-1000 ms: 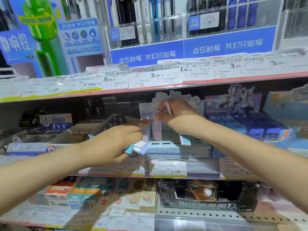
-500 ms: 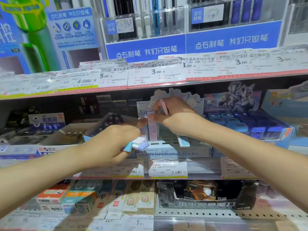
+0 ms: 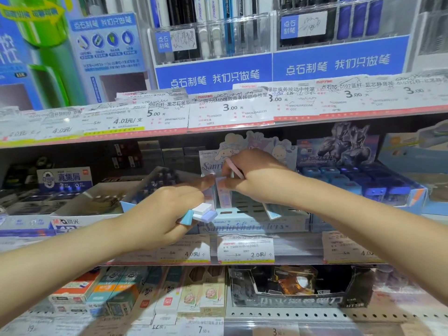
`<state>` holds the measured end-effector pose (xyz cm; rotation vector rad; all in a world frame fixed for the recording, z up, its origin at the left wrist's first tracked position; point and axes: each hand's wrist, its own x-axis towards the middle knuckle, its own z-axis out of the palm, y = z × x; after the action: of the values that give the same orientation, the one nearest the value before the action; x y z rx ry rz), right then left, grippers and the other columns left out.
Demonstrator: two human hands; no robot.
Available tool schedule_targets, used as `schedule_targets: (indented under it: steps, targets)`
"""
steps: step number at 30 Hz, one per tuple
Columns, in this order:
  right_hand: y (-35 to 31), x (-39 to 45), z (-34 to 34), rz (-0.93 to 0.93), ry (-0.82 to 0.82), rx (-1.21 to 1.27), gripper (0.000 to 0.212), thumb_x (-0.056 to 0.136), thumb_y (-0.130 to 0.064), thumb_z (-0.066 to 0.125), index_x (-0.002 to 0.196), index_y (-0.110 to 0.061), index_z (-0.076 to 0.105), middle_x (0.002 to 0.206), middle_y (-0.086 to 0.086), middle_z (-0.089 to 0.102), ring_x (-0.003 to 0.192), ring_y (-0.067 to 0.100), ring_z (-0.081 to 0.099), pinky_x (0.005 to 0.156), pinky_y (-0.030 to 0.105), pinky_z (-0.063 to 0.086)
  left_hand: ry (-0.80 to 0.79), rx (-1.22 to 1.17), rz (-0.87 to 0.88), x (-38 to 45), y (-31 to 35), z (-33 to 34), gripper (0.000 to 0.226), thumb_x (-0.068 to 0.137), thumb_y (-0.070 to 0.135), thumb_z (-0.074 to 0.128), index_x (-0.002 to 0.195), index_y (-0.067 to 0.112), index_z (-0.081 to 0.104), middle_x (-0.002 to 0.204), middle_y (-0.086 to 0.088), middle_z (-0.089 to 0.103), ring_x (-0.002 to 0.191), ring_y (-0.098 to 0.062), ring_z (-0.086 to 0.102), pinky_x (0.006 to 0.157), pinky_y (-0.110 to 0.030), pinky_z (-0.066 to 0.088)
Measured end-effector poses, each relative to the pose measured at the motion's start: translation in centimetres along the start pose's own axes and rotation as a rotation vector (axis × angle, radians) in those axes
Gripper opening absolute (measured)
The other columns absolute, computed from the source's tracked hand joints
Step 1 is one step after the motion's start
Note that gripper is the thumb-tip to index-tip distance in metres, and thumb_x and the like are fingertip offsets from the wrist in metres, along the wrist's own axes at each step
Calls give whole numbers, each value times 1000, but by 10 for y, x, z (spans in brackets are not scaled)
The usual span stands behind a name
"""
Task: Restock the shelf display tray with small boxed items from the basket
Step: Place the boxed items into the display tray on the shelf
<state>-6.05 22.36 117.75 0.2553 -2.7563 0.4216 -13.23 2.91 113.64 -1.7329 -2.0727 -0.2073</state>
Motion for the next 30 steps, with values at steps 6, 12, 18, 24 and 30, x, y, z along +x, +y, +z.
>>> schedule_targets:
  steps: [6, 12, 18, 24, 30]
  targets:
    - [-1, 1, -4, 5, -48, -62, 33, 87, -35, 57, 88, -2, 58, 61, -3, 45, 63, 20, 48, 50, 25, 31, 17, -46, 5, 3, 3, -3, 14, 79, 14, 44, 70, 23, 37, 66, 14, 36, 60, 1, 31, 57, -12, 28]
    - [-1, 5, -8, 40, -134, -91, 32, 84, -35, 61, 91, -4, 60, 65, -1, 48, 59, 14, 46, 49, 25, 32, 21, -38, -2, 3, 6, -6, 12, 79, 15, 43, 67, 12, 45, 66, 10, 36, 60, -1, 28, 55, -20, 28]
    - [-2, 5, -6, 38, -180, -137, 34, 85, -36, 60, 64, -14, 44, 59, -1, 44, 53, 13, 42, 47, 25, 31, -18, -49, -50, 4, 9, -8, 10, 81, 20, 40, 73, 17, 46, 67, 12, 40, 61, -2, 34, 56, -21, 33]
    - [13, -2, -17, 91, -2, 209, 52, 84, -49, 54, 47, -14, 44, 31, -6, 45, 34, 4, 43, 47, 12, 37, 36, 47, -95, 5, 16, -12, 20, 74, 16, 38, 83, 9, 54, 88, -9, 61, 83, -12, 46, 72, -19, 36]
    - [2, -10, -8, 69, 295, 475, 52, 91, -32, 49, 43, -11, 46, 34, -4, 45, 37, 4, 44, 57, 24, 37, 212, -194, -145, 15, 42, -11, 17, 82, 4, 51, 69, 15, 46, 66, 11, 41, 61, -3, 36, 56, -18, 28]
